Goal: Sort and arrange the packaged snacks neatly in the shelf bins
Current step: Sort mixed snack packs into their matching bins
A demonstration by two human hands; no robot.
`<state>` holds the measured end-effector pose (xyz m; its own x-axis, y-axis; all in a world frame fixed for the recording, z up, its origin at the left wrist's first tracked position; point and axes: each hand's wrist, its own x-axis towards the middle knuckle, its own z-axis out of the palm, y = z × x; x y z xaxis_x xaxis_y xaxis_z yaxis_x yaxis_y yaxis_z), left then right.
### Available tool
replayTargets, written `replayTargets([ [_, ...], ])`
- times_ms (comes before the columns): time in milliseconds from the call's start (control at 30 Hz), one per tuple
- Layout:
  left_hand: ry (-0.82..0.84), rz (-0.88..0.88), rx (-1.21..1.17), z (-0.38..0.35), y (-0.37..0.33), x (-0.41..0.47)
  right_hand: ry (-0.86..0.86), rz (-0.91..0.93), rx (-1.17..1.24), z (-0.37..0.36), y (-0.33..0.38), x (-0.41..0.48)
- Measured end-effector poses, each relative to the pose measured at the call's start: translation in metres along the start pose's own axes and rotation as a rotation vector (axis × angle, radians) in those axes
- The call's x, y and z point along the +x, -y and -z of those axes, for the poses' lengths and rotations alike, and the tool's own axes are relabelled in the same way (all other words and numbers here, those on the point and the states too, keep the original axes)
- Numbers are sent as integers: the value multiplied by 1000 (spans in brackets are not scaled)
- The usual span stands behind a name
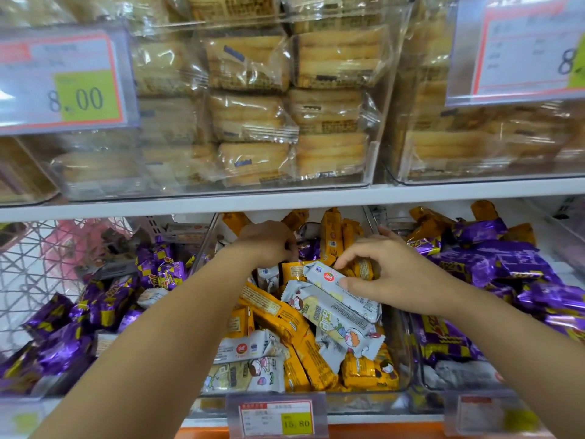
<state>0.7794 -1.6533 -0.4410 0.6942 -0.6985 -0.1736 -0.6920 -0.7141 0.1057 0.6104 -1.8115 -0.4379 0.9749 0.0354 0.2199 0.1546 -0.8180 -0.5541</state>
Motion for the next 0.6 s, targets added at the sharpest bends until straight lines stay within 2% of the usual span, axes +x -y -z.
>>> replayTargets([
  [100,-206,-44,115,-5,0,-11,-19,3,9,-1,1,-1],
  [167,-318,-46,97,-6,3,-22,-32,1,17,-1,2,-3],
  [333,-561,69,-147,3,5,-47,-46,1,6,-2,10,-8],
  [433,-670,71,-296,3,5,-60,2,10,-5,-3,17,-15],
  [600,-739,100,-501,1,-2,-93,-13,-11,-62,-5,22,-28],
])
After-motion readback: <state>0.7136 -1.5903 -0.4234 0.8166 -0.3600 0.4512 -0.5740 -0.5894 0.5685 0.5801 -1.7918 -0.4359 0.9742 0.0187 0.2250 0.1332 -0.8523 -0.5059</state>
